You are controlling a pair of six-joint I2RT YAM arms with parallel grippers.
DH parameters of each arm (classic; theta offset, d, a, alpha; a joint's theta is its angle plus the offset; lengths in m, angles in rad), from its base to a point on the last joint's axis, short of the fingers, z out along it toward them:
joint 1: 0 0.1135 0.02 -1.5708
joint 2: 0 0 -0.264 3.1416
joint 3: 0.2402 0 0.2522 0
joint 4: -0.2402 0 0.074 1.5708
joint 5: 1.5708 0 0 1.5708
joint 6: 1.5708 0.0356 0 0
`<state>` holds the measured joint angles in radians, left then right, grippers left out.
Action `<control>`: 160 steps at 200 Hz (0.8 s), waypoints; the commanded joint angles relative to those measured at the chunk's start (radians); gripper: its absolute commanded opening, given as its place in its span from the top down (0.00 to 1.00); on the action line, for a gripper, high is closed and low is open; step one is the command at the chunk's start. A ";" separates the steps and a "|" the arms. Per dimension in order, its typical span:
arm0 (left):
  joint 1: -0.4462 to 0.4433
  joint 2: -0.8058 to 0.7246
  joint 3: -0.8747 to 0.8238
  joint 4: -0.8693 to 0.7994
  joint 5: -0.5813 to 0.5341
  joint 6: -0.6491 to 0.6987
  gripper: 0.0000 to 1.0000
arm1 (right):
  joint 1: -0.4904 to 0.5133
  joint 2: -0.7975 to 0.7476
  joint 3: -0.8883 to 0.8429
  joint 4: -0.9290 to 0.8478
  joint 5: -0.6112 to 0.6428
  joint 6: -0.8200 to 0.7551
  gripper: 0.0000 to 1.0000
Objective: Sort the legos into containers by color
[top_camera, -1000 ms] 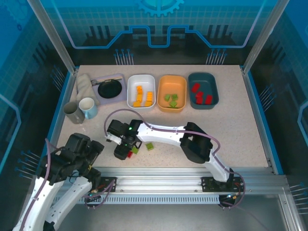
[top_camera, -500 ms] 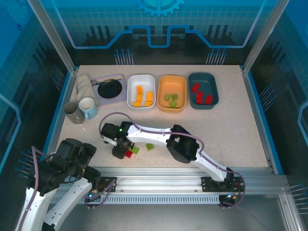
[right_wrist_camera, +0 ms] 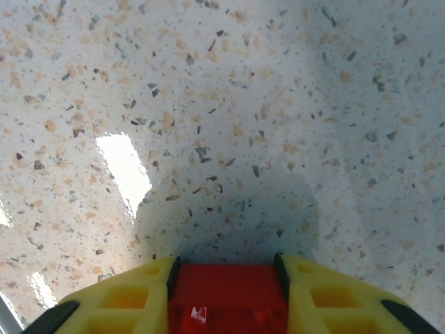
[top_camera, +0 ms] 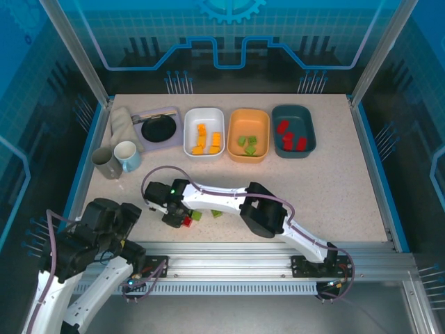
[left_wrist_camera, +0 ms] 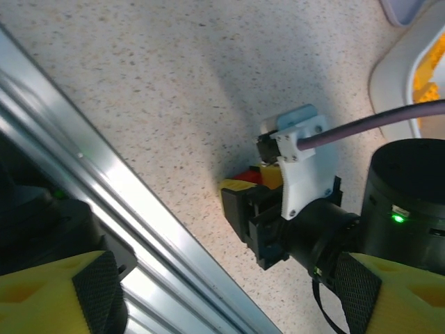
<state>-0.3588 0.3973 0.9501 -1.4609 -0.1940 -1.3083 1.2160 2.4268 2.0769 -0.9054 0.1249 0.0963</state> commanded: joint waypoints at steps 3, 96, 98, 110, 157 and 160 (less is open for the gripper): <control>0.007 0.008 -0.026 0.091 0.046 0.056 0.14 | -0.024 -0.045 0.040 -0.024 -0.007 0.011 0.71; 0.005 0.333 -0.014 0.689 0.352 0.308 0.10 | -0.418 -0.396 -0.002 -0.023 -0.087 0.208 0.75; 0.005 0.345 -0.011 0.703 0.357 0.312 0.10 | -0.432 -0.402 -0.006 -0.022 -0.087 0.213 0.75; -0.001 0.420 0.017 0.782 0.389 0.335 0.10 | -0.514 -0.434 -0.036 -0.020 -0.080 0.233 0.75; -0.056 0.739 0.216 0.984 0.457 0.421 0.07 | -0.808 -0.480 -0.088 -0.038 0.026 0.289 0.75; -0.058 0.759 0.227 0.996 0.462 0.423 0.07 | -0.822 -0.478 -0.088 -0.036 0.030 0.289 0.75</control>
<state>-0.3935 1.0538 1.0721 -0.6472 0.1837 -0.9588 0.4904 1.9526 2.0212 -0.9020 0.0967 0.3363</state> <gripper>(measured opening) 0.929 0.327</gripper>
